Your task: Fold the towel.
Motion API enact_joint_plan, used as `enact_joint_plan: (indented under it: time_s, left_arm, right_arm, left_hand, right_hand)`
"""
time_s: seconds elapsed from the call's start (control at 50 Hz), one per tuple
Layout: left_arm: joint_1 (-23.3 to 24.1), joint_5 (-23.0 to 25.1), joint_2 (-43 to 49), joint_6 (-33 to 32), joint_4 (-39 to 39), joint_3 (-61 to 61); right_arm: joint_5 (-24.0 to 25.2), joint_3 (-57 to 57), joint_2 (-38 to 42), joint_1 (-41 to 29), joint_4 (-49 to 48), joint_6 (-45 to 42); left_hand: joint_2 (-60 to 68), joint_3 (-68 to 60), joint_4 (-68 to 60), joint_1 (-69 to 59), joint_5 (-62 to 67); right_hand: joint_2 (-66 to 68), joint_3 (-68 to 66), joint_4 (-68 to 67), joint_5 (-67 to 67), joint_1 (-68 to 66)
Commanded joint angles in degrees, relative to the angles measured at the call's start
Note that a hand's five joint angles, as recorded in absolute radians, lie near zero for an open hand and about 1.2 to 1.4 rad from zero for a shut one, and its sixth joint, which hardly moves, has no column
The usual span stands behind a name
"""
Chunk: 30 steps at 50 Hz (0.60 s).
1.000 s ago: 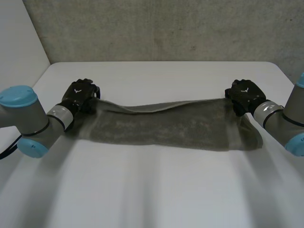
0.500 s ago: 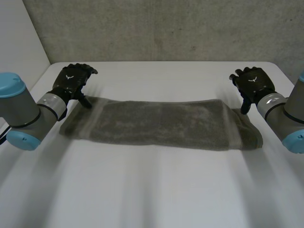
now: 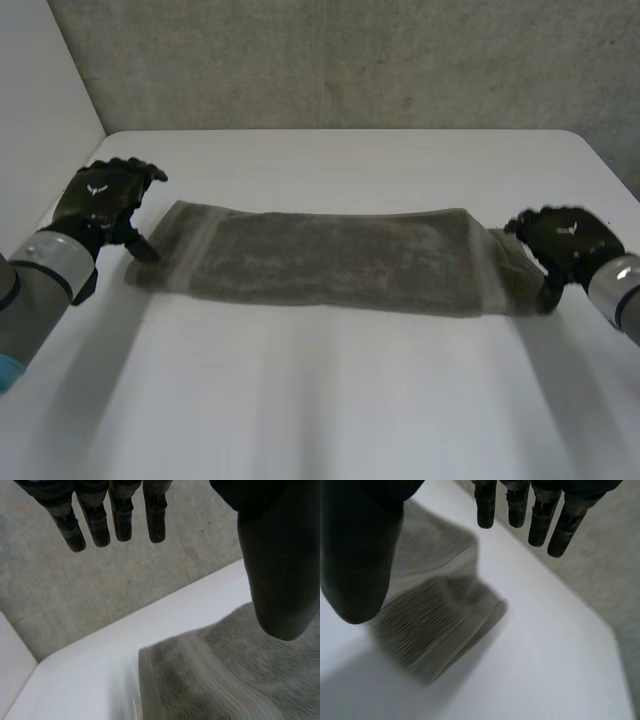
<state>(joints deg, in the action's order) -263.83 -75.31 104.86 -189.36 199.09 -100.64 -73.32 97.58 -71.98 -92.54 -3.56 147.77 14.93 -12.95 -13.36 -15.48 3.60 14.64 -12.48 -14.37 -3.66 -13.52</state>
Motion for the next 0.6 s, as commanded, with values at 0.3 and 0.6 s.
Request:
enact_joint_plan:
  time_s: [0.3,0.6]
  left_arm:
    - [4.64,-4.50,-0.71,0.13,-0.72,-5.09]
    - [4.99,-4.41,-0.71,0.13,-0.72,-5.62]
  right_arm:
    - [5.73,5.78,8.52,3.77,-14.63,0.06]
    - [5.99,4.98,11.07,3.85,-16.30,-0.29]
  left_hand:
    - [-4.04,2.95,3.36,4.59,-2.72]
    - [-4.04,2.95,3.36,4.59,-2.72]
  right_hand:
    - [22.69,2.48,4.37,-23.66,-23.81]
    - [35.31,2.48,4.37,-36.29,-36.43]
